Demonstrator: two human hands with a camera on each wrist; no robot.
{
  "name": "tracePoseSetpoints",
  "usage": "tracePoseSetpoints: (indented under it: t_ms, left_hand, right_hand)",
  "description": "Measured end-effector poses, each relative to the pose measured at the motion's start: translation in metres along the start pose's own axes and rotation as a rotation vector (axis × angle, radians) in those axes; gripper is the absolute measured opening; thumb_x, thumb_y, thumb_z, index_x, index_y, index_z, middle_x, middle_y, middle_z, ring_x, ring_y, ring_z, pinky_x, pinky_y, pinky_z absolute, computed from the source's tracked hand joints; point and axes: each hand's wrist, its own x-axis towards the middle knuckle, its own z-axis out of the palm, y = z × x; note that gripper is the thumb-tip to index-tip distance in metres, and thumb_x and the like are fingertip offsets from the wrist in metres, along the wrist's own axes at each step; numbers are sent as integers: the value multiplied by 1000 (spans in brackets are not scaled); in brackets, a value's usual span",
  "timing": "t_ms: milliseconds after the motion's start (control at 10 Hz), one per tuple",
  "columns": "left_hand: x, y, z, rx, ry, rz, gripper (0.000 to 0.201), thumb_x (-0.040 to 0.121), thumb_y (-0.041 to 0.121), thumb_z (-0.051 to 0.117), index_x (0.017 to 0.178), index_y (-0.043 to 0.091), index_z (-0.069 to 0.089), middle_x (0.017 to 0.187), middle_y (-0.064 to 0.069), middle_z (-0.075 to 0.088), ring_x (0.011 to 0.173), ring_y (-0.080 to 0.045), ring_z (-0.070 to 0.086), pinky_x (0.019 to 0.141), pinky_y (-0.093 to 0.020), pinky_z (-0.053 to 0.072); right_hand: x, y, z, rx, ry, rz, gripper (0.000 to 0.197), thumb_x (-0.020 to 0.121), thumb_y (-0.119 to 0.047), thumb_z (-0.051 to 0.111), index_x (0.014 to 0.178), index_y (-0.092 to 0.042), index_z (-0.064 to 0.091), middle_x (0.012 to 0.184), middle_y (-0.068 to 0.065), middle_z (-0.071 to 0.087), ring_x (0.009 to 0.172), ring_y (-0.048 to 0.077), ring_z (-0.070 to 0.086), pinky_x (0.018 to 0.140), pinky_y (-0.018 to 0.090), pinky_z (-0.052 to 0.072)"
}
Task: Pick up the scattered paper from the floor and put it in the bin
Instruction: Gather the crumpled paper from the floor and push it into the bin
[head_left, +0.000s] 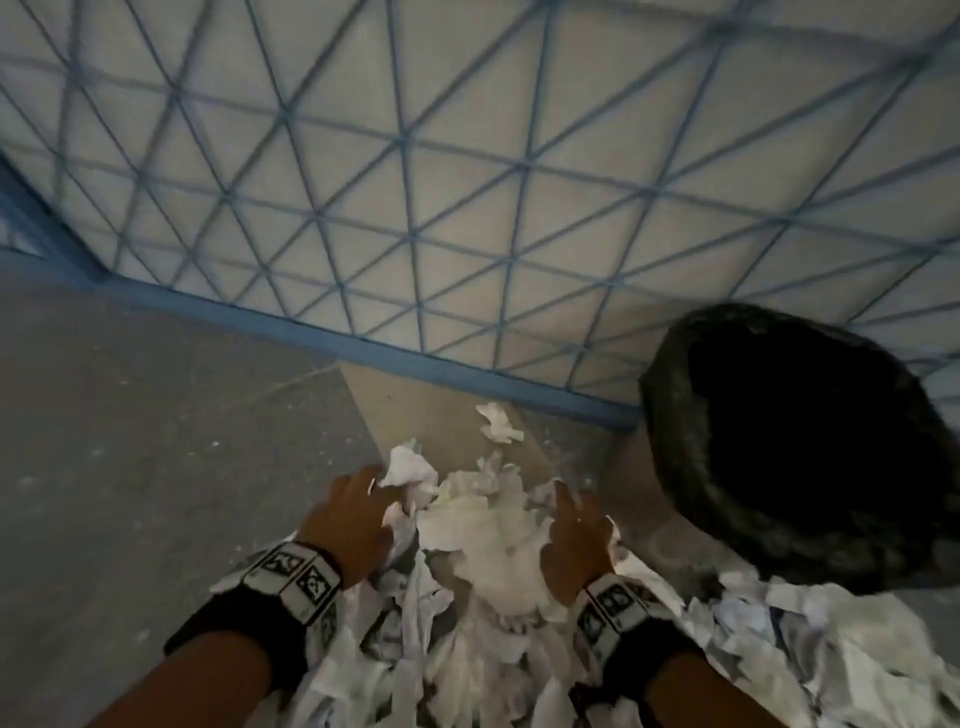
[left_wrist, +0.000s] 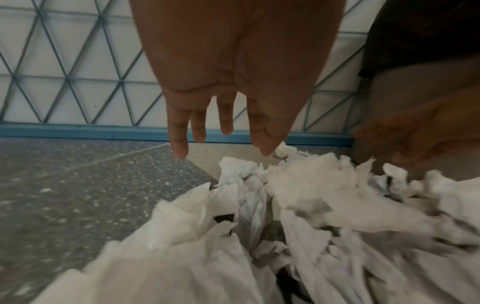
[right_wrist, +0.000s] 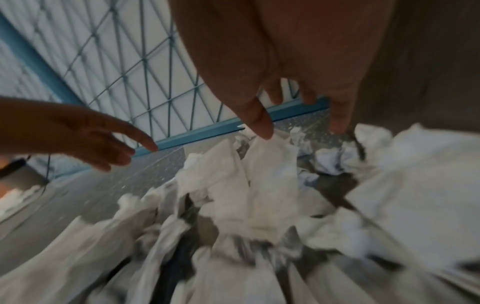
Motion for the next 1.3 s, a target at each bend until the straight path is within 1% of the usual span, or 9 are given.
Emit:
tracePoseSetpoints:
  t_ms: [200,400,500,700,900,1000,1100,1200,1300]
  left_hand:
    - [83,-2,33,-156,12,-70,71,85,51,53,143,46,12,159,-8,-2,144,-40,8,117,-51,18]
    - [113,30,48,-98,-54,16,83,78,58,58,142,50,5,156,-7,11,136,-40,31,112,-48,31]
    - [109,38,61,30,-30,62,65,86,46,53,141,43,19,147,-3,28,126,-38,38,105,-44,39]
    - [97,32,71,118,42,59,38,92,30,45,130,25,44,136,-8,42,119,-37,45,101,-39,40]
    - [72,31,50,15,15,103,37,88,17,51,125,18,54,136,-7,48,125,-27,49,103,-30,38]
    - [55,30,22,-84,98,82,33,85,15,55,118,11,60,127,-12,59,119,-25,55,97,-27,41]
    - [39,32,-15,-240,233,7,29,86,15,60,113,5,63,118,-17,65,111,-29,60,93,-32,45]
    - [22,44,-54,-598,346,-36,20,84,12,64,103,5,63,101,-21,66,83,-34,64,67,-30,59]
    - [3,86,-96,-1024,389,51,21,81,1,67,99,9,59,91,-9,57,72,-24,56,36,-15,49]
  right_hand:
    - [72,-15,21,13,-6,-77,82,88,-17,52,145,-39,-3,157,12,-3,144,37,6,118,44,17]
    - [101,-43,21,33,49,-356,77,88,0,43,146,-35,6,138,20,39,122,35,45,104,41,39]
    - [117,-56,15,-88,42,-355,77,89,-1,42,146,-34,3,134,26,39,117,41,47,97,44,42]
    - [126,-61,15,-209,-5,-170,48,94,-13,43,141,-12,31,152,17,19,138,37,25,111,42,28]
    - [68,-37,39,-266,5,-346,37,94,-5,33,130,-3,43,148,14,27,131,30,34,106,36,35]
    - [31,-36,29,-226,26,-435,33,90,-4,39,122,-1,50,138,15,39,124,27,42,100,34,39]
    - [-7,-56,-8,-197,191,-573,26,88,-2,42,110,5,55,131,20,44,119,32,45,96,36,41]
    - [-50,-71,-63,-174,385,-712,23,89,-4,44,106,5,56,125,22,46,115,36,47,93,40,42]
    - [-86,-63,-130,-77,616,-707,21,87,-8,49,102,2,60,117,20,51,107,36,53,87,40,44]
